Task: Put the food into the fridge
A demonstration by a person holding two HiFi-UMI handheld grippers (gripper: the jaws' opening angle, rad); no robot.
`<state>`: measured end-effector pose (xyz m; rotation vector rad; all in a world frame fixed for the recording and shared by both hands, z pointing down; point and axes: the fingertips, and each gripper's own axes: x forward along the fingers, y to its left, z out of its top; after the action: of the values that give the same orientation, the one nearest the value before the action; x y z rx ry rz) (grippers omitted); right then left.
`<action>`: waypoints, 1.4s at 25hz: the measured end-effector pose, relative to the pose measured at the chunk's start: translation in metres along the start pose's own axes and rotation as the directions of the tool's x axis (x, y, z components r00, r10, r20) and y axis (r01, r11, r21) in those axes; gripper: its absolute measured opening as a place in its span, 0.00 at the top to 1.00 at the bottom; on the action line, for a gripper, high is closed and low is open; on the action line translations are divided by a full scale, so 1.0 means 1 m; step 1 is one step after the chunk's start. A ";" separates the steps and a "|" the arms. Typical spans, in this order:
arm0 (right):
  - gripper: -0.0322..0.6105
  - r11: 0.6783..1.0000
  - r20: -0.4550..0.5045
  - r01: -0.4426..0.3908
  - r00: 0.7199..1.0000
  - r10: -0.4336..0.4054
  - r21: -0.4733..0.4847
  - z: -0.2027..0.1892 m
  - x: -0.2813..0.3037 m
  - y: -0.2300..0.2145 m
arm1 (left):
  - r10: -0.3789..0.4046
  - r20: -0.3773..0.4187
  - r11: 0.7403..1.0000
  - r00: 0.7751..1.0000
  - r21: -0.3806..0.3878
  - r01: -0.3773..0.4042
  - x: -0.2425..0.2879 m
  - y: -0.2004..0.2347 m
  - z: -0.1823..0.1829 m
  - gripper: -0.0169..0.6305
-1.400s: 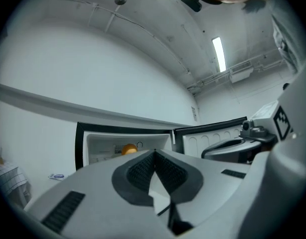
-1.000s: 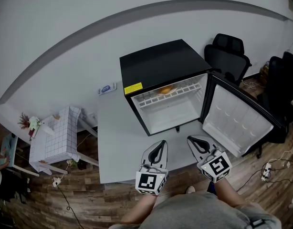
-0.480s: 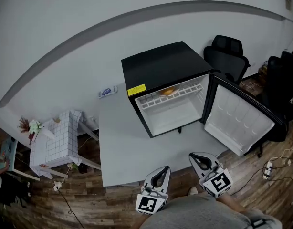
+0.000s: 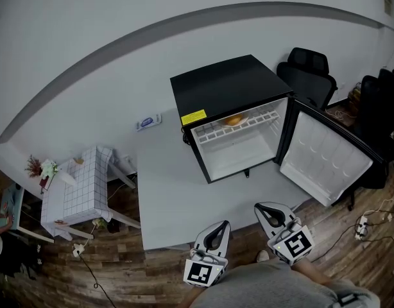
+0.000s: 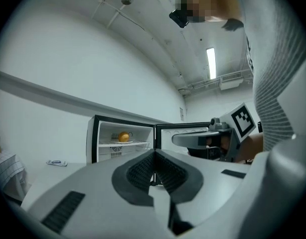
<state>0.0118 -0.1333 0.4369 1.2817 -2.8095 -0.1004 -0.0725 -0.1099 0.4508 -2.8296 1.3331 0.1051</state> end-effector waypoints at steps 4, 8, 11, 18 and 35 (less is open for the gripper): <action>0.93 1.000 -0.013 -0.004 1.000 0.003 -0.012 -0.001 0.000 0.006 | -0.003 -0.013 1.000 1.000 -0.007 0.003 -0.005 0.001 -0.004 0.96; 0.93 1.000 -0.001 0.000 1.000 0.000 -0.013 0.002 0.001 0.007 | -0.009 -0.004 1.000 1.000 -0.002 0.009 -0.002 0.003 -0.002 0.96; 0.93 1.000 -0.007 0.005 1.000 -0.005 -0.019 0.001 -0.001 0.006 | -0.017 0.000 1.000 1.000 -0.002 0.017 -0.001 0.000 -0.001 0.96; 0.93 1.000 -0.023 0.011 1.000 -0.011 -0.024 -0.004 -0.004 0.001 | -0.026 -0.008 1.000 1.000 -0.001 0.026 0.003 -0.006 -0.005 0.96; 0.93 1.000 -0.020 0.000 1.000 0.000 -0.016 -0.007 0.000 0.000 | -0.016 -0.017 1.000 1.000 -0.001 0.016 0.006 -0.004 -0.008 0.96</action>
<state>0.0122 -0.1340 0.4434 1.2724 -2.7866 -0.1093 -0.0656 -0.1122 0.4581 -2.8475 1.3143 0.0814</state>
